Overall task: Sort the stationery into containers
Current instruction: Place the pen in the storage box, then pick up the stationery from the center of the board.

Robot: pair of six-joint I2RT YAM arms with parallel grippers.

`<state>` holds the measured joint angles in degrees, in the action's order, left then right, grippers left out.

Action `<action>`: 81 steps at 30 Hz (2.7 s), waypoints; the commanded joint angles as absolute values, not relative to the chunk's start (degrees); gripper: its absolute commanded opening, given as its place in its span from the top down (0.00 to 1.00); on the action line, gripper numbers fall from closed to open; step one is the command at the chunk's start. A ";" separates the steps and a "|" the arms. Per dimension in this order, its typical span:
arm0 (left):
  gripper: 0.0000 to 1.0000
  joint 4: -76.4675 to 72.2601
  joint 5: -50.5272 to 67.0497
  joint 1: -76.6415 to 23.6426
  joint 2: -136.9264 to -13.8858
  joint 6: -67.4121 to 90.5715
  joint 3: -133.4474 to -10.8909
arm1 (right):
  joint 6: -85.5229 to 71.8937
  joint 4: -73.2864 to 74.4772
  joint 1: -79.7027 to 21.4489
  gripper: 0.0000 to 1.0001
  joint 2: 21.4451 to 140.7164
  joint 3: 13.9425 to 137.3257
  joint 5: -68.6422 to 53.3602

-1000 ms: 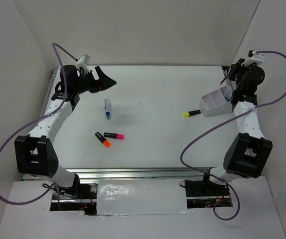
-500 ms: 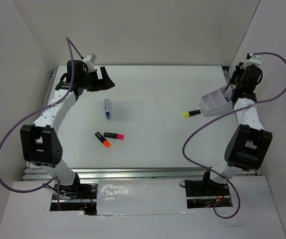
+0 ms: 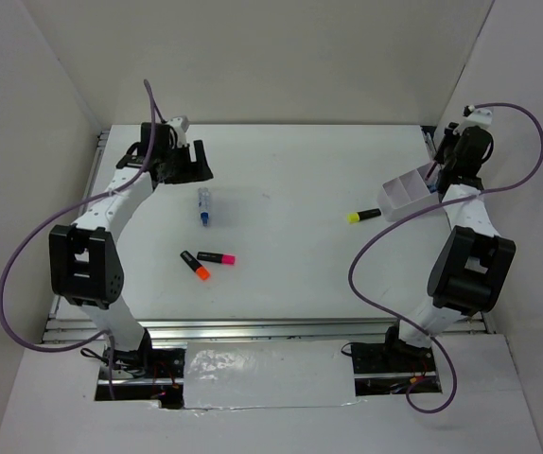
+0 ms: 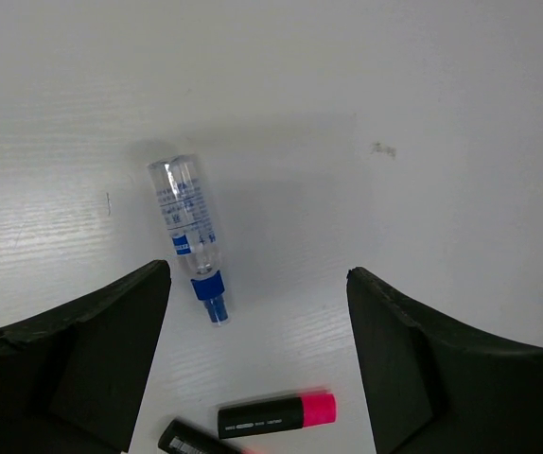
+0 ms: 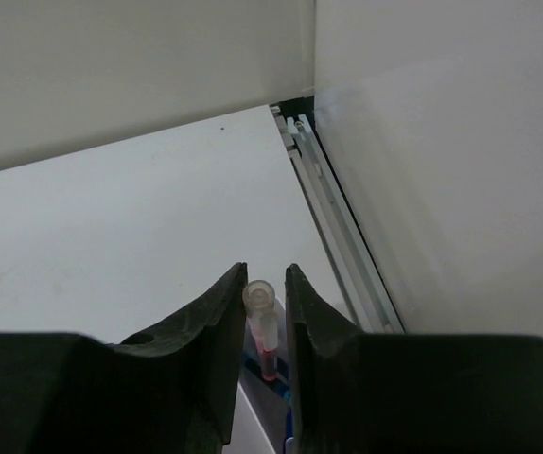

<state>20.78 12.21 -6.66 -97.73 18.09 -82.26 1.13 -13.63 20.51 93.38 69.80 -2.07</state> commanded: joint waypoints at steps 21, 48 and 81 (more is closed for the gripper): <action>0.15 30.41 -3.34 -10.37 -114.77 21.17 -93.24 | 0.09 -10.28 18.81 0.42 78.77 67.94 -13.96; 0.70 30.85 2.17 -11.69 -122.44 26.98 -93.43 | 44.26 10.18 -4.73 0.35 50.63 50.10 -44.91; 1.00 13.27 44.47 -22.50 -97.21 52.99 -62.75 | 94.74 -9.24 -52.21 0.42 75.76 38.84 -25.93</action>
<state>14.92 41.87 -22.33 -98.89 51.27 -62.22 92.33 -5.41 -51.35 74.28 37.19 -27.07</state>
